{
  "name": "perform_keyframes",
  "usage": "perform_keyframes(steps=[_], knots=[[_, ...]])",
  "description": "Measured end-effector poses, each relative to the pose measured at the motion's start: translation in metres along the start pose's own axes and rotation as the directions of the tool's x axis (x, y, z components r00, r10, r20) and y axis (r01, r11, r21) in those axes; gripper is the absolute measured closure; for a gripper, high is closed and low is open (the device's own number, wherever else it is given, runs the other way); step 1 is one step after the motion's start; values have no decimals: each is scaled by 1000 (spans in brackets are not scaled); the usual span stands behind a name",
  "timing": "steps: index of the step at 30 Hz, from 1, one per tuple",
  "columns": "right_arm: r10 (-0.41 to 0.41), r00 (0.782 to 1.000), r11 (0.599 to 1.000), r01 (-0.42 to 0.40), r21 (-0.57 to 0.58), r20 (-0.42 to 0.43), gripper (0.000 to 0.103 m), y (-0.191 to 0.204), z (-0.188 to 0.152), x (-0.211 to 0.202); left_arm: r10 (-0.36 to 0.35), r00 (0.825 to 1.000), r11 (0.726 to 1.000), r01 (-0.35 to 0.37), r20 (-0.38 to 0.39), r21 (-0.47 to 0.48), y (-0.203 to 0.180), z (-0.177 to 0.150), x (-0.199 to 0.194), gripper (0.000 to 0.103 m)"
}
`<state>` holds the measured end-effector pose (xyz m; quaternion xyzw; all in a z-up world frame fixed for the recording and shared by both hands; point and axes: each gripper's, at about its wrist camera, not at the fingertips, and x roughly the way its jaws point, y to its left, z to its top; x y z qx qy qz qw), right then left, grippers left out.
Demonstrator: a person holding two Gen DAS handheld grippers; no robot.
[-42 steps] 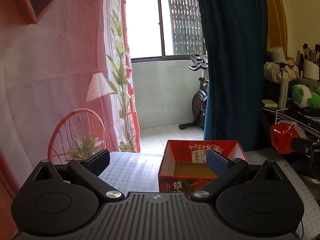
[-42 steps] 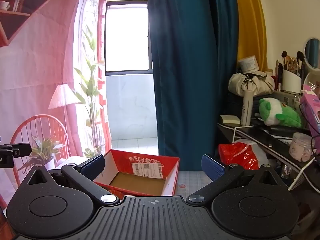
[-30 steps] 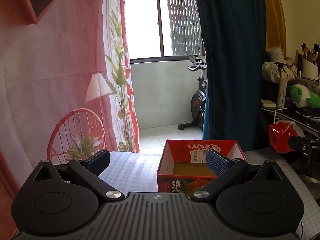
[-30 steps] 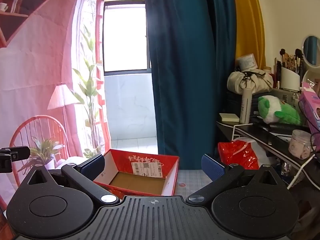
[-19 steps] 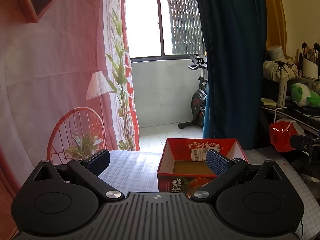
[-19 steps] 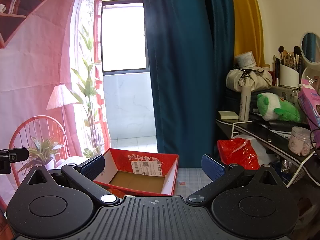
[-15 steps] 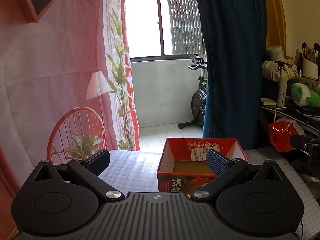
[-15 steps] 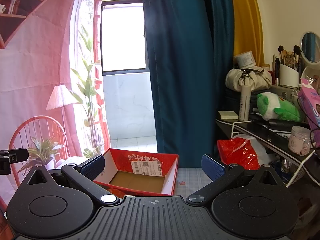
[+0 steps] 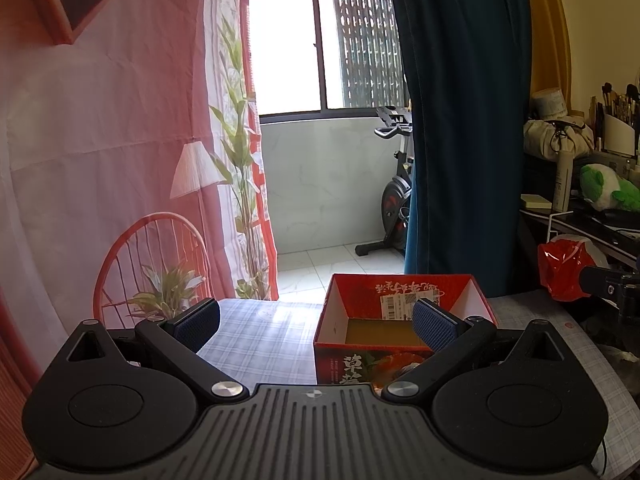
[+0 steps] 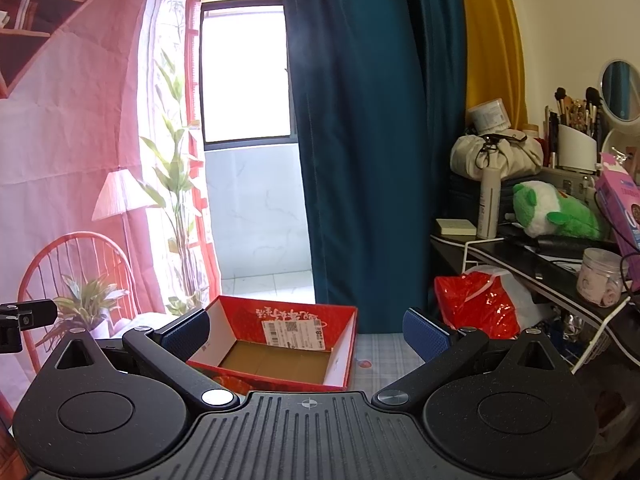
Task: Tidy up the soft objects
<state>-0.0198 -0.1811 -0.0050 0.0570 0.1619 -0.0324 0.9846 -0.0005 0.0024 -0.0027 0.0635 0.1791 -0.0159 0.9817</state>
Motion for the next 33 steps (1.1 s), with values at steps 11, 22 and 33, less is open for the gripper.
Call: perform_keyframes(steps=[11,22,33], knots=[[0,1000,1000,0,1,-1,0,1,-3,1,-3,1000,1000,3,-6,-2,1,-1,1,0],[0,1000,1000,0,1,-2,0,0,-2,1,-1,1000,1000,1,-5,-2,0,-1,1,0],[1,1000,1000,-1,2,-2,0,0,-2,0,-2,1000,1000,2,-5,-3,0,-1,1,0]])
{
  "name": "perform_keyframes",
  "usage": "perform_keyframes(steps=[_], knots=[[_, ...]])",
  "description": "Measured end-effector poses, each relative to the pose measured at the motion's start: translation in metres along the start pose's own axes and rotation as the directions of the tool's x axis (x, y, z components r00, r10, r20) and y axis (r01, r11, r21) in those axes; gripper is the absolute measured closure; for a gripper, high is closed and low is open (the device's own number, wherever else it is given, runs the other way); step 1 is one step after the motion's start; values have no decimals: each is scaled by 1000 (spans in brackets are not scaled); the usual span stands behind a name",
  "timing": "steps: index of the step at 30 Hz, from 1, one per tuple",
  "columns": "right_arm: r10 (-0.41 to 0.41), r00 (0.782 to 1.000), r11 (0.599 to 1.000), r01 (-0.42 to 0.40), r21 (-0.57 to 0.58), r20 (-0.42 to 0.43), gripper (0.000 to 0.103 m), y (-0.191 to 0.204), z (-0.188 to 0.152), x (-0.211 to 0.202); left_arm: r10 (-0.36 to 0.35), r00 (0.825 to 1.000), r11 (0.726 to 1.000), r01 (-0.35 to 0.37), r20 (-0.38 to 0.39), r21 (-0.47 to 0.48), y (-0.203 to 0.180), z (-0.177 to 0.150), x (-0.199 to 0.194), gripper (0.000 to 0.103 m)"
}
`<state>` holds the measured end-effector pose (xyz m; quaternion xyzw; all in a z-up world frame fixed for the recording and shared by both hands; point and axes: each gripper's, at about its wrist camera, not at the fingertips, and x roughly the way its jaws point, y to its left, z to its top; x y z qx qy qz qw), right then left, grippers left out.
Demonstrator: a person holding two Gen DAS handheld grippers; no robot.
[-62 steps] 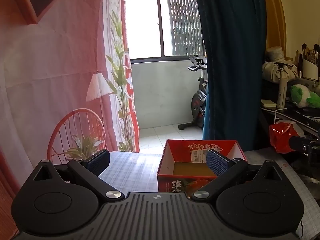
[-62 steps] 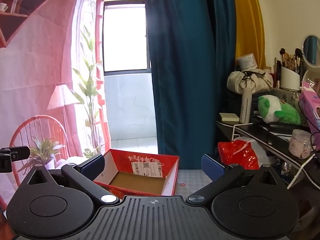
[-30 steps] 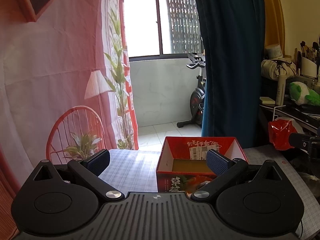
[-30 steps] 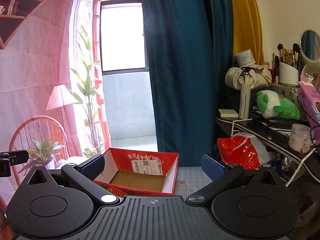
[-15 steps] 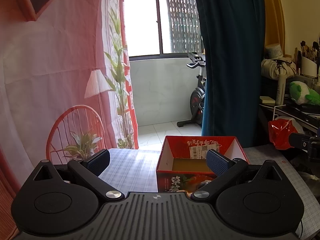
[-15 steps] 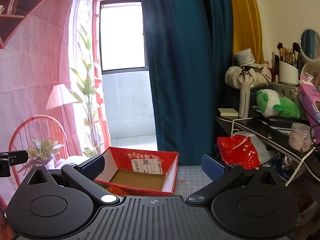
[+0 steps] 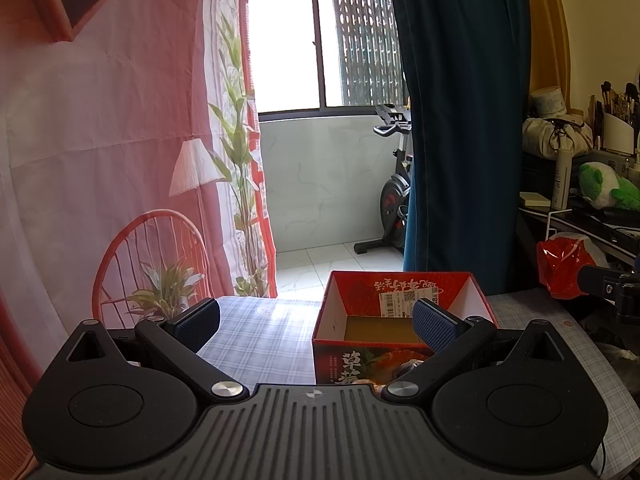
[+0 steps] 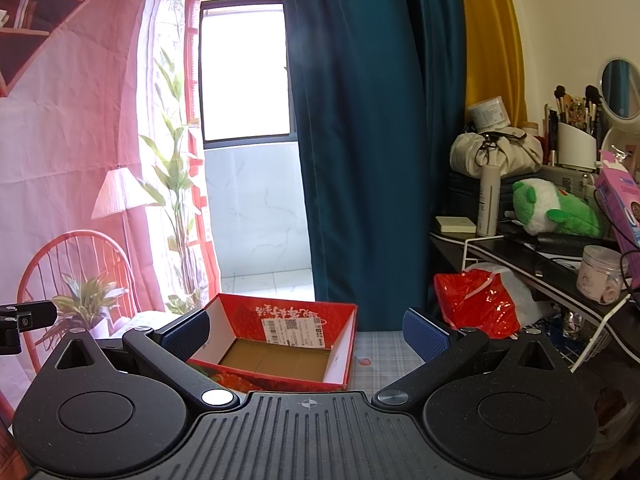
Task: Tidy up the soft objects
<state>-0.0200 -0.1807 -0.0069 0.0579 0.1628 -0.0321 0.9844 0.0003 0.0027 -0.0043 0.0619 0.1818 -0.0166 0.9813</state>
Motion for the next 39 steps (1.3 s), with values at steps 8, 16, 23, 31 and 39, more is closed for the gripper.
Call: perform_keyframes(steps=[8,16,23,31,39], knots=[[5,1000,1000,-5,3,2,0,0,-4,0,2,1000,1000,-2,1,1,0,0,0,0],[2,1000,1000,-2,7,-3,0,0,-3,1,20,1000,1000,-20,-3,13,-1,-2,3,0],[27,999,999,-28,19,16,0,-3,-11,5,31,999,999,-31,-13,8,1,-9,13,0],[80,995,997,-81,18,60,0,-13,-60,30,37,999,998,-35,-35,58,-1,-36,42,0],[143,982,989,-146,-13,-127,0,-1,-128,68,-97,984,995,95,-152,-26,11,-85,87,0]])
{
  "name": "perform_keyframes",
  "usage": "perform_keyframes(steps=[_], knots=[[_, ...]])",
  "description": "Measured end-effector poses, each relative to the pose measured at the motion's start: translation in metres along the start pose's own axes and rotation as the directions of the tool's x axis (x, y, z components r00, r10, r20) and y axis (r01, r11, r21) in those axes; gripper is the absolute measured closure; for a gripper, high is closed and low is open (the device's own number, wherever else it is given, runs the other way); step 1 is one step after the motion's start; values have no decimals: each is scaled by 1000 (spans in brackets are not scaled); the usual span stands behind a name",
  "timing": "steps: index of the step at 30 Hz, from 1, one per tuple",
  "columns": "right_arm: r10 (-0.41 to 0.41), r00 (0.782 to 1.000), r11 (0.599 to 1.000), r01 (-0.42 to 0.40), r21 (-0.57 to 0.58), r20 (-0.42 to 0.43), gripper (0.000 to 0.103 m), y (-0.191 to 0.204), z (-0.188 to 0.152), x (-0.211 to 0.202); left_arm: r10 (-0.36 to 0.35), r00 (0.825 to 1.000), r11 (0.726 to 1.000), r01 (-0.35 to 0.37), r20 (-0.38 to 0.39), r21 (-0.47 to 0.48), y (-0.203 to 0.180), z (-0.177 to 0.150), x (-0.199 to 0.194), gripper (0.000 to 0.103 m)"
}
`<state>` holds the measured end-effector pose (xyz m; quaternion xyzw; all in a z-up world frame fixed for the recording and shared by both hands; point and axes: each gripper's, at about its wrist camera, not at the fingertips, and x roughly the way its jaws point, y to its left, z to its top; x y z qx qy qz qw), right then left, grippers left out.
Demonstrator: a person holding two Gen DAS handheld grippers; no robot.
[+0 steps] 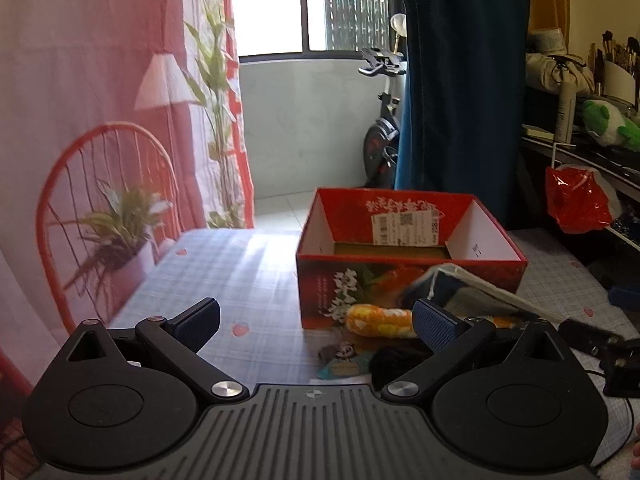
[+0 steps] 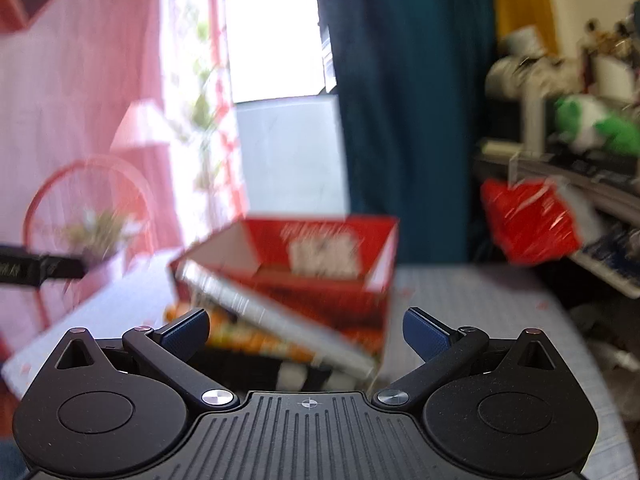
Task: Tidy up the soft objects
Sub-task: 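Grasp the white mesh cloth with the left tool while the right tool grasps it too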
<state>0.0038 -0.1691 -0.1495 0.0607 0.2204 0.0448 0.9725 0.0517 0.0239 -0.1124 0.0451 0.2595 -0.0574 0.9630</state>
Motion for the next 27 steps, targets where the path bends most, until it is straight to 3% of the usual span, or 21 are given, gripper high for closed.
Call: perform_keyframes(steps=[3,7,13,18,20,27], knots=[[27,998,1000,-28,-14,-62,0,3,-18,10,-14,998,1000,14,-57,-3,1,-20,20,0],[30,992,999,-31,-13,-125,0,7,-39,23,8,994,997,0,-106,73,-8,-45,42,0],[5,988,997,-18,-81,-156,3,10,-58,34,-79,977,993,94,-197,66,-14,-70,67,6],[47,980,997,-57,-49,-193,30,4,-67,41,-168,955,984,176,-244,8,-14,-83,81,19],[57,978,997,-65,-31,-202,34,2,-69,44,-209,946,977,210,-249,-25,-12,-87,86,22],[98,971,995,-92,39,-220,39,-7,-78,57,-295,917,954,264,-269,-144,-9,-104,112,20]])
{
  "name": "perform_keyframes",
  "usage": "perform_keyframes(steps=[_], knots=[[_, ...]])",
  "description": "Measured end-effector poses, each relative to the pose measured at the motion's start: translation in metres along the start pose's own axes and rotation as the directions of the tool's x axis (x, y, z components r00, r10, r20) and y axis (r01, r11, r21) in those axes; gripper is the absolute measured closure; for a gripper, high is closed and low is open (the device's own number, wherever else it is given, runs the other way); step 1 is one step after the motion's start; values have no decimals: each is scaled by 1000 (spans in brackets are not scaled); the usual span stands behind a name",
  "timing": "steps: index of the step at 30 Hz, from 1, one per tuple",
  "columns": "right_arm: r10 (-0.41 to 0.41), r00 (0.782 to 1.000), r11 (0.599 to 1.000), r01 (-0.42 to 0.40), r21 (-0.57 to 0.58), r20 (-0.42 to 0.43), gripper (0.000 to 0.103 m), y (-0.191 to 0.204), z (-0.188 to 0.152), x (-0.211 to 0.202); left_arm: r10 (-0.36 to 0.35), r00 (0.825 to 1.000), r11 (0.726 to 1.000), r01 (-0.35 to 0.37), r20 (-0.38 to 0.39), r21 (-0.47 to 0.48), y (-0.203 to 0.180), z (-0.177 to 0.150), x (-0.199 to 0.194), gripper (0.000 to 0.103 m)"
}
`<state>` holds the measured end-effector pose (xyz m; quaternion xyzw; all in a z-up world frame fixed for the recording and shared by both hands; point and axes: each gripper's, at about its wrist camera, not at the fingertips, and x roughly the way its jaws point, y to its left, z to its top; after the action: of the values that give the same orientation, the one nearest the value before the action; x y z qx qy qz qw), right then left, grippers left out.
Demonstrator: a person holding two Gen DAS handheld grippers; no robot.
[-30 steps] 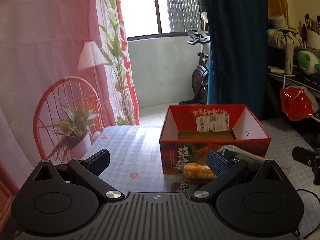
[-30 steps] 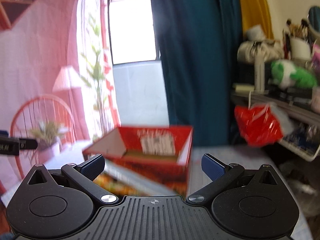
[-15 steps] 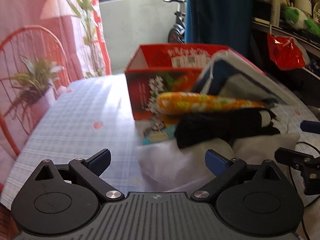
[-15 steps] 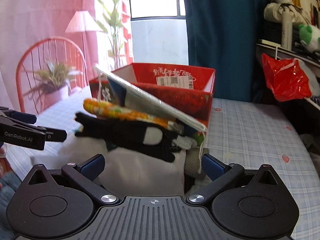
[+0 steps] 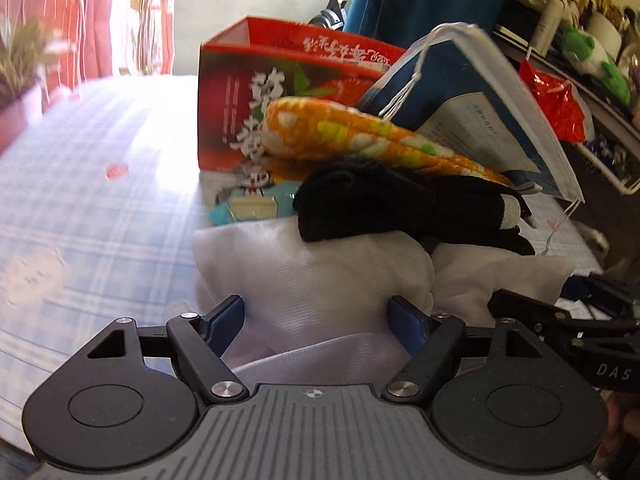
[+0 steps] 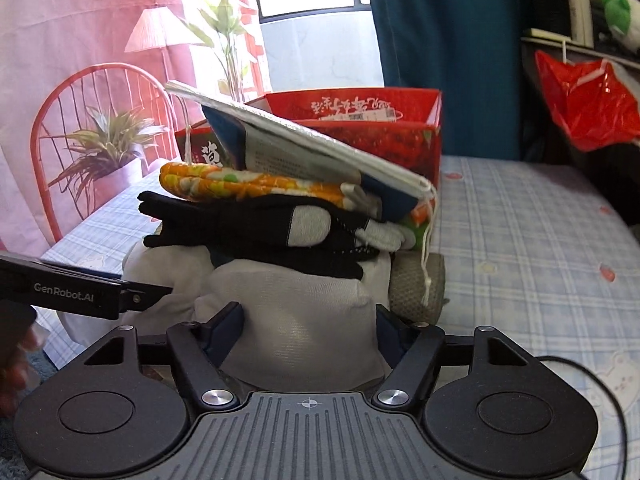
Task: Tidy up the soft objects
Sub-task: 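Grasp the white mesh cloth with the left tool while the right tool grasps it too, then carry the white cloth into the red box and open both tools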
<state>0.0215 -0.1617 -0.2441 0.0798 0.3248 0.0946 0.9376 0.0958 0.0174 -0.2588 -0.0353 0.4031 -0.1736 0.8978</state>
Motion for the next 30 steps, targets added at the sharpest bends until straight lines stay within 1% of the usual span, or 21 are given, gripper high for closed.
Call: perform_keyframes(steps=[5,11,12,13,14,15,16,18,19,23,25,30], knots=[[34,999,999,-33,27,-21,46,-4,-2,7,-54,998,997,52,-21,-62,11,-4,11,20],[50,998,998,-47,44,-48,50,-3,-4,12,-110,993,988,105,-42,-112,17,-7,21,21],[54,997,998,-51,46,-51,52,-3,-4,12,-118,992,987,113,-38,-114,18,-7,21,25],[59,997,997,-56,46,-54,54,-2,-4,13,-130,991,986,126,-32,-109,17,-7,21,39],[67,996,997,-65,43,-56,59,-2,-4,13,-149,989,985,146,-23,-95,15,-8,17,49],[78,995,996,-76,38,-57,64,-2,-3,12,-147,989,987,145,-20,-75,11,-7,15,62],[86,995,996,-84,30,-58,66,0,-3,11,-129,991,991,128,-16,-47,6,-8,12,71],[103,993,995,-102,10,-54,72,3,-1,7,-110,994,994,109,-8,-20,2,-7,7,79],[114,992,994,-114,7,-50,73,3,0,4,-110,994,994,110,-2,-25,2,-6,5,81],[163,986,987,-163,7,-31,75,5,7,-7,-119,992,992,121,42,-45,6,-2,-14,82],[192,981,981,-192,2,-23,75,7,10,-14,-115,991,993,117,66,-29,6,0,-27,82],[281,959,959,-280,55,-20,75,10,28,-28,-102,988,995,103,114,-1,7,11,-56,82]])
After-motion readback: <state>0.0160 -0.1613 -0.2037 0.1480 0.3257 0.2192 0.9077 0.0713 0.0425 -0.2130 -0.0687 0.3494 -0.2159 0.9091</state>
